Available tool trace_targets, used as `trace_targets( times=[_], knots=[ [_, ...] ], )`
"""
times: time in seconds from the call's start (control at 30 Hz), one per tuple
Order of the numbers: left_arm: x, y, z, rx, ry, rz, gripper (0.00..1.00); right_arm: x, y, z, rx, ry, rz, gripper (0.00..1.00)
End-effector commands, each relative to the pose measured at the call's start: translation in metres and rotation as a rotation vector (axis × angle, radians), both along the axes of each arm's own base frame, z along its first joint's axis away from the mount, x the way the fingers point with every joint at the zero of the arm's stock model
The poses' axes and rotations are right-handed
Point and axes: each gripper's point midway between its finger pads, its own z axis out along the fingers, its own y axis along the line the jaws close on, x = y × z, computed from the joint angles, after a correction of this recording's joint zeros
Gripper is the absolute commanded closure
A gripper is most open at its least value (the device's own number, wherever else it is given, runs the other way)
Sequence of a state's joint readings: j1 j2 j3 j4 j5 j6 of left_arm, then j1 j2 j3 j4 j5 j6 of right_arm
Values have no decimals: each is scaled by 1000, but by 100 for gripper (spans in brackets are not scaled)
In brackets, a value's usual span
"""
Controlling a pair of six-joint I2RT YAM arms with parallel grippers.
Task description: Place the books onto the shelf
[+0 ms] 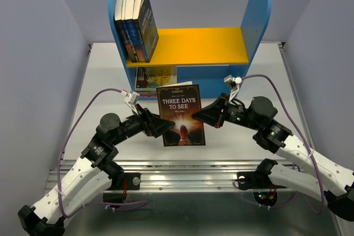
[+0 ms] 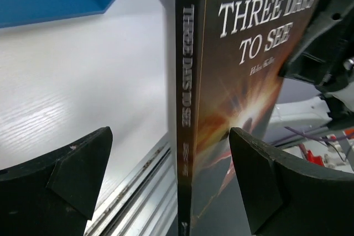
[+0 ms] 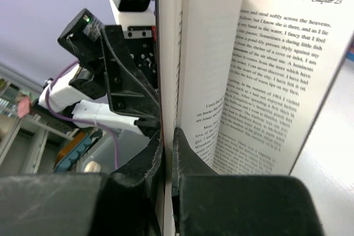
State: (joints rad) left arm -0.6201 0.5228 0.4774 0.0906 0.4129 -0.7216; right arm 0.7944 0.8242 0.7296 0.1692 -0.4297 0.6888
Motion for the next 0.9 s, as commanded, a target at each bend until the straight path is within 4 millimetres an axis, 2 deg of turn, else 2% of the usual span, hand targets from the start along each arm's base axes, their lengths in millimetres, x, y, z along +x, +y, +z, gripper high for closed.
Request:
trace_targets(
  times=[0.0,0.2,0.3,0.33,0.43,0.47,0.5,0.53,0.6,0.63,0.73,0.8,0.83,0.87],
  knots=[
    [-21,-7,47,-123,-167,-127,1,-22,0,46,93,-83,92,99],
    [-35,-5,73,-193,-238,-169,4,-26,3,48,104,-63,128,99],
    [-36,-5,80,-200,-250,-174,16,-27,5,45,104,-56,144,99],
    [-36,-6,81,-199,-252,-177,26,-26,6,44,103,-54,146,99],
    [-37,-6,84,-193,-256,-186,40,-25,7,46,111,-53,144,99],
    [-36,-7,82,-189,-252,-188,47,-26,7,47,116,-56,150,99],
    [-37,-8,84,-192,-258,-193,49,-25,8,47,120,-60,151,99],
    [-36,-8,84,-191,-256,-192,56,-25,9,47,120,-61,150,99],
    [-36,-8,86,-189,-260,-188,63,-22,10,45,115,-56,144,99],
    [-35,-7,89,-191,-265,-181,77,-20,11,43,108,-58,140,99],
    [-29,-3,91,-180,-264,-133,100,-15,12,35,93,-47,117,99],
    [-21,2,91,-164,-257,-73,100,-7,12,27,63,-36,79,99],
    [-18,5,98,-159,-276,-50,100,-2,12,23,48,-30,52,99],
    [-7,9,94,-134,-258,14,100,8,9,15,22,-5,-6,93]
  ],
)
